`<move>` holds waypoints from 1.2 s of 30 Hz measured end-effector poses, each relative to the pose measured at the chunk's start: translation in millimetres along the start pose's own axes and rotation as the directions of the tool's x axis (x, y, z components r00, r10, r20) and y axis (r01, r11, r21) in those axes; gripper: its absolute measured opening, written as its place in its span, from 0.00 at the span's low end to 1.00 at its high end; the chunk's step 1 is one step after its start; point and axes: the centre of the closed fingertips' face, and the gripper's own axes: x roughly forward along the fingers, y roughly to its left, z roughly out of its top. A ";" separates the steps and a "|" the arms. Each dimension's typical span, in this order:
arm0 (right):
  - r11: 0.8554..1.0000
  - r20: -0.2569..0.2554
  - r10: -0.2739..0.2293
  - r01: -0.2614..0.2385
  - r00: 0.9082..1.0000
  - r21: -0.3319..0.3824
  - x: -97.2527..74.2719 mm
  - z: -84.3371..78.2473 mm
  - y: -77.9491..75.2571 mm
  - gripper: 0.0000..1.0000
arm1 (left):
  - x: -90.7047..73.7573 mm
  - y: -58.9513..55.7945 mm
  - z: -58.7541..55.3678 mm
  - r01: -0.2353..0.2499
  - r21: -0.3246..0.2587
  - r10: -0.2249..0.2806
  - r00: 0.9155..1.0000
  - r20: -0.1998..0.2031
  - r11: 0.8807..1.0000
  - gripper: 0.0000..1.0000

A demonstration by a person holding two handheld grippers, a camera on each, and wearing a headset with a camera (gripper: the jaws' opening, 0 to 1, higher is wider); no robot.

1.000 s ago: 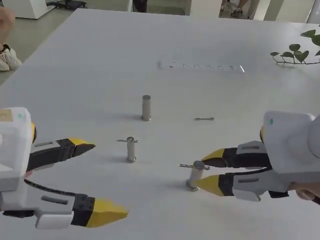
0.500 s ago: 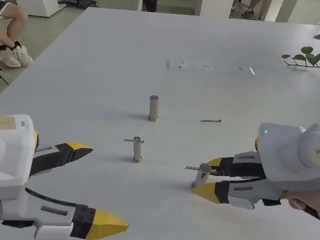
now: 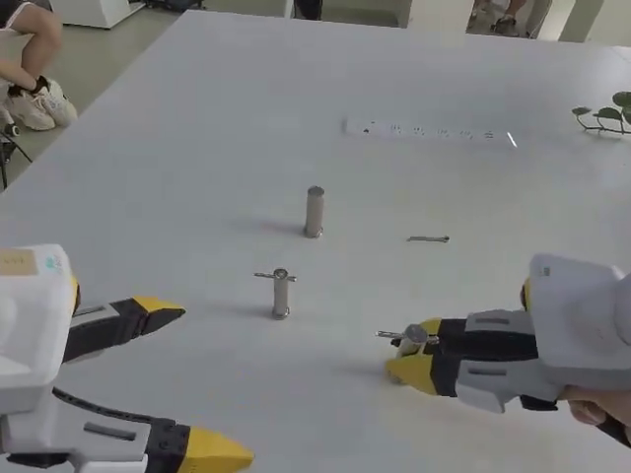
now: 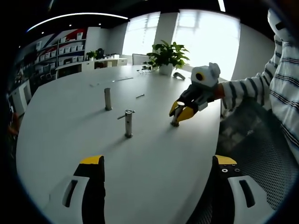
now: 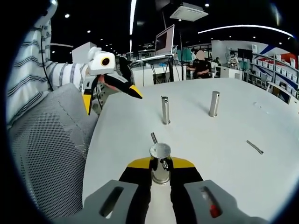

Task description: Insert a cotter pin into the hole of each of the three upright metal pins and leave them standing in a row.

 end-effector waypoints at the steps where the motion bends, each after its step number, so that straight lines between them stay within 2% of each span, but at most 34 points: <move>1: 1.000 -0.005 -0.001 0.001 1.000 -0.004 -0.3 0.7 -0.7 0.09 | -0.2 -0.1 -0.2 -0.001 -0.003 0.001 1.000 0.000 1.000 0.94; 7: 0.997 -0.052 0.013 -0.017 0.999 -0.069 1.3 1.0 -3.1 0.08 | -2.1 1.9 0.0 -0.014 -0.010 0.014 1.000 0.007 1.000 0.94; 13: 0.993 -0.057 0.012 -0.018 0.998 -0.113 6.0 11.9 -11.9 0.08 | -4.9 2.5 -1.9 -0.024 -0.017 0.024 1.000 0.005 1.000 0.94; 22: 0.991 -0.051 0.019 -0.025 0.999 -0.132 17.1 23.9 -26.8 0.08 | -7.0 3.1 -6.7 -0.037 -0.035 0.037 0.999 0.004 0.999 0.93; 30: 0.991 -0.066 0.028 -0.037 0.997 -0.131 23.7 23.3 -36.9 0.08 | -8.9 7.5 -9.2 -0.070 -0.050 0.070 0.998 0.005 0.996 0.92; 36: 0.992 -0.052 0.042 -0.048 0.998 -0.118 27.3 25.7 -38.7 0.08 | -11.5 4.7 -9.0 -0.080 -0.057 0.081 0.997 0.018 0.995 0.90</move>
